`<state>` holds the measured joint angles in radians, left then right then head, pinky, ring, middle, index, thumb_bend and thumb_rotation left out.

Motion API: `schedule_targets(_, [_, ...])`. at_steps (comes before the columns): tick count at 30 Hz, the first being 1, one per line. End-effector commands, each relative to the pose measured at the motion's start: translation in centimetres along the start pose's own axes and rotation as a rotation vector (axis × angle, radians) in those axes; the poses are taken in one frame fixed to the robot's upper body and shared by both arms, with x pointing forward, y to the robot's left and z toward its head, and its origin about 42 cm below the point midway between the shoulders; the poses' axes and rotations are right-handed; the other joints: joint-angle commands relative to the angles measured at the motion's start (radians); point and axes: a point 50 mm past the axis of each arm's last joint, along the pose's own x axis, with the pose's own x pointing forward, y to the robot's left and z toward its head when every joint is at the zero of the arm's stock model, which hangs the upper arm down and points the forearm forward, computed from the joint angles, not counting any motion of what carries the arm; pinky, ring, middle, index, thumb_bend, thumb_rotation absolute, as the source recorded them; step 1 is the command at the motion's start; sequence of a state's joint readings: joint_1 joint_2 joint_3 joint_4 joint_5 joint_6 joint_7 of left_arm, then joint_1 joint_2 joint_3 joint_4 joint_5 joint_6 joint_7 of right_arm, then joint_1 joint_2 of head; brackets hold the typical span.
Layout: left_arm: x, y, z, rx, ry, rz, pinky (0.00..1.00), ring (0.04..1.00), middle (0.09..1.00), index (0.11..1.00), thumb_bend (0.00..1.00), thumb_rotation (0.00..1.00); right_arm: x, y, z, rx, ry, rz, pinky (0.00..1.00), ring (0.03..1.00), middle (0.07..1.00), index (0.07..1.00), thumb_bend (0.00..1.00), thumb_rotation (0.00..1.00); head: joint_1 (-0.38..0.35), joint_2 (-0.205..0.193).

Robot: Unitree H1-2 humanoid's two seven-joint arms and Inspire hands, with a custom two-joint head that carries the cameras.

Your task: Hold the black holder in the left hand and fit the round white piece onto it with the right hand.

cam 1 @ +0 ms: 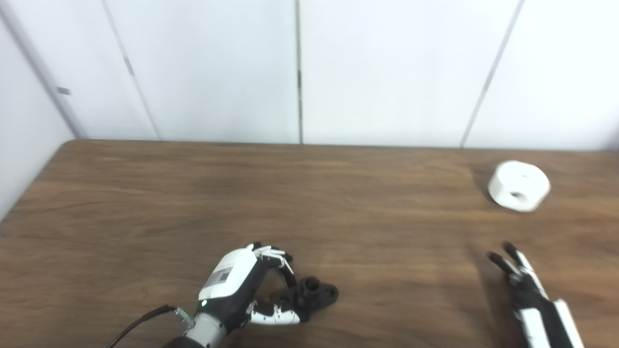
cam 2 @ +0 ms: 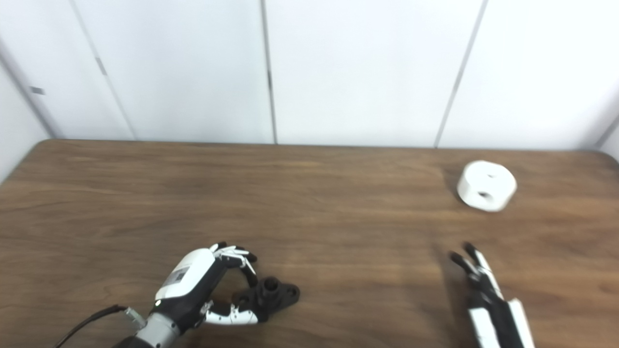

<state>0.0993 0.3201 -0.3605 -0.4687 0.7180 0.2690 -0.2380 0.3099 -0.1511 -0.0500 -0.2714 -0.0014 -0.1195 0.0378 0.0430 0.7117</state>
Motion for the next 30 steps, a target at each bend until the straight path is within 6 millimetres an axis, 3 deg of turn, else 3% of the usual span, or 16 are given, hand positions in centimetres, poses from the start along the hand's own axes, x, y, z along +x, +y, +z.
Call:
schedule_targets(1, [0.0,0.9,1.1,0.034,-0.085,0.04,0.98,0.892,0.796,0.485,0.52,0.05,-0.3,1.5,0.5,0.042,0.003,-0.02,1.0,0.965,0.899,0.945,0.67,0.98,-0.006,0.011])
schedule_targets(10, [-0.4,-0.6,2.9,0.085,-0.201,-0.059,0.97,0.891,0.794,0.486,0.52,0.05,0.2,2.1,1.6,0.038,0.001,-0.019,1.0,0.976,0.908,0.953,0.66,0.99,-0.029,0.055])
schedule_targets(14, [-0.6,-0.9,3.5,0.186,-0.227,-0.068,0.97,0.889,0.792,0.486,0.52,0.05,0.4,2.3,2.0,0.036,-0.006,-0.019,1.0,0.974,0.907,0.956,0.65,0.99,-0.044,0.076])
schedule_targets(21, [-0.5,-0.3,4.1,0.348,-0.245,-0.077,0.99,0.892,0.784,0.486,0.52,0.06,0.7,2.6,2.4,0.041,-0.014,-0.017,1.0,0.969,0.903,0.96,0.66,1.0,-0.061,0.09])
schedule_targets(30, [-0.3,0.3,4.7,0.406,-0.241,-0.112,0.99,0.88,0.771,0.487,0.52,0.06,0.9,2.7,2.7,0.024,-0.03,-0.017,1.0,0.961,0.899,0.962,0.63,1.0,-0.073,0.095])
